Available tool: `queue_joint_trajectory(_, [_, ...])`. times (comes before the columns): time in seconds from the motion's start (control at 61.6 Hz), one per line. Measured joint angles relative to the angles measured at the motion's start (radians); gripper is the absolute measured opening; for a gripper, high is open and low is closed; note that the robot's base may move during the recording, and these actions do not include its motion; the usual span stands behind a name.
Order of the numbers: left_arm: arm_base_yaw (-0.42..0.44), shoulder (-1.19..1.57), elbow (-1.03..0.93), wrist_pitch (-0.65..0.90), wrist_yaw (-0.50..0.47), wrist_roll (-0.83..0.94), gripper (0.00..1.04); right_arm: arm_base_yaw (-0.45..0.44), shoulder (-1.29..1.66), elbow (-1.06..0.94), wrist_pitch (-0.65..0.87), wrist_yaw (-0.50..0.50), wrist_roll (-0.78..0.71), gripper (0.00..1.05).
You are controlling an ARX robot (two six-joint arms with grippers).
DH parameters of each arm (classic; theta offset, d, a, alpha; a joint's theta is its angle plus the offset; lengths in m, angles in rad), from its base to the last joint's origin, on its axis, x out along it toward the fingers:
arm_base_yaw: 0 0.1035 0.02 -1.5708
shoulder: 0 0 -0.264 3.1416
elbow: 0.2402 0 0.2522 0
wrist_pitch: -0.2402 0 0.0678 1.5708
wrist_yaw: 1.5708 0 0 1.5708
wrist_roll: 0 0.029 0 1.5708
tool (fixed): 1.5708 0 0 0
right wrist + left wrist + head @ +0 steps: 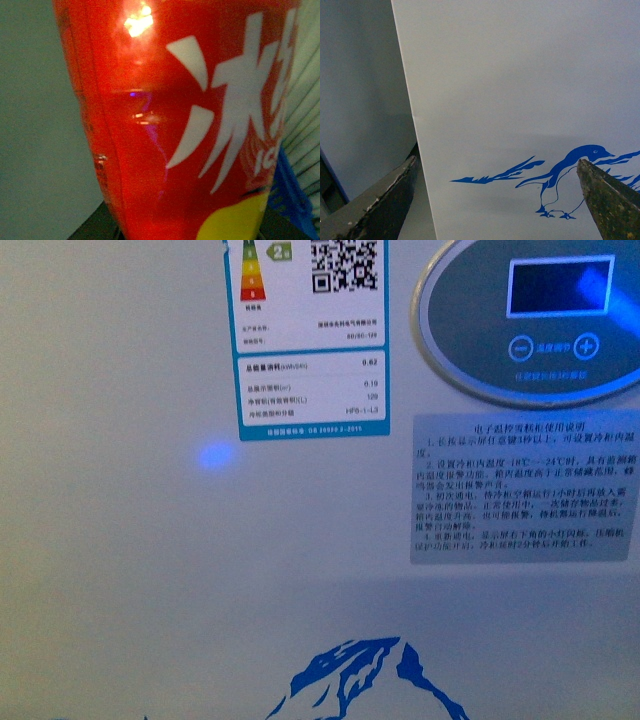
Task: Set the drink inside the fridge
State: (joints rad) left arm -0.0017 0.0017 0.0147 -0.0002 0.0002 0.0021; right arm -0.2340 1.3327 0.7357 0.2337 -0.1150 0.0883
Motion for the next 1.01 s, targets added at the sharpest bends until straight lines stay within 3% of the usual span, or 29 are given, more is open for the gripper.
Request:
queue_joint_trajectory(0.195, [0.0,0.0,0.0,0.0,0.0,0.0,0.97,-0.004,-0.465,-0.089,-0.115,-0.039,-0.008,0.37])
queue_joint_trajectory(0.406, [0.0,0.0,0.0,0.0,0.0,0.0,0.97,0.072,-0.777,-0.103,-0.262,0.04,-0.031,0.37])
queue_joint_trajectory(0.487, [0.0,0.0,0.0,0.0,0.0,0.0,0.97,0.13,-0.853,-0.115,-0.305,0.103,-0.041,0.37])
queue_joint_trajectory(0.698, [0.0,0.0,0.0,0.0,0.0,0.0,0.97,0.408,-0.945,-0.162,-0.274,0.419,-0.092,0.37])
queue_joint_trajectory(1.006, [0.0,0.0,0.0,0.0,0.0,0.0,0.97,0.536,-0.96,-0.248,-0.256,0.551,-0.086,0.37])
